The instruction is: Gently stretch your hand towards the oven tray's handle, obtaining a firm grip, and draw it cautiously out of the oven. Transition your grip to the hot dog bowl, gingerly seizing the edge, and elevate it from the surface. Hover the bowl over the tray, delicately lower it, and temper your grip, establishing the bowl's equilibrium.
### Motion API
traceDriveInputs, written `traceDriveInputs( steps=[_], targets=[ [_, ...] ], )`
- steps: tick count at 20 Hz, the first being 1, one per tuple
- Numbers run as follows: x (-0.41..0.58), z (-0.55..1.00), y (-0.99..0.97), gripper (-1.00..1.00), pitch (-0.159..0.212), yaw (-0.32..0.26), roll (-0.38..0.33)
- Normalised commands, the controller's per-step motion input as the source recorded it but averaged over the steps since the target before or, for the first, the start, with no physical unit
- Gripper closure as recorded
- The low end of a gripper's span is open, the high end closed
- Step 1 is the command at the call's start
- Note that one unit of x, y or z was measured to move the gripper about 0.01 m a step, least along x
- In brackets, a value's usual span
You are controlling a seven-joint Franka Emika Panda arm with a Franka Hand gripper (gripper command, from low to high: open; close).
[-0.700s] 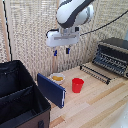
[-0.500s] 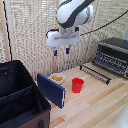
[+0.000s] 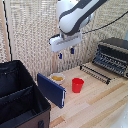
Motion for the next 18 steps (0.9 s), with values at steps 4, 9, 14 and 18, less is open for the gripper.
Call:
traceDriveInputs(
  steps=[4, 9, 14, 18],
  targets=[
    [0.037, 0.00, -0.25, -1.00, -0.087, 0.120, -0.276],
    [0.041, 0.00, -0.25, -1.00, -0.079, 0.121, -0.277],
    [0.053, 0.00, -0.19, -1.00, -0.049, 0.132, -0.303],
    [0.059, -0.03, -0.18, -1.00, 0.000, 0.130, -0.327]
  ],
)
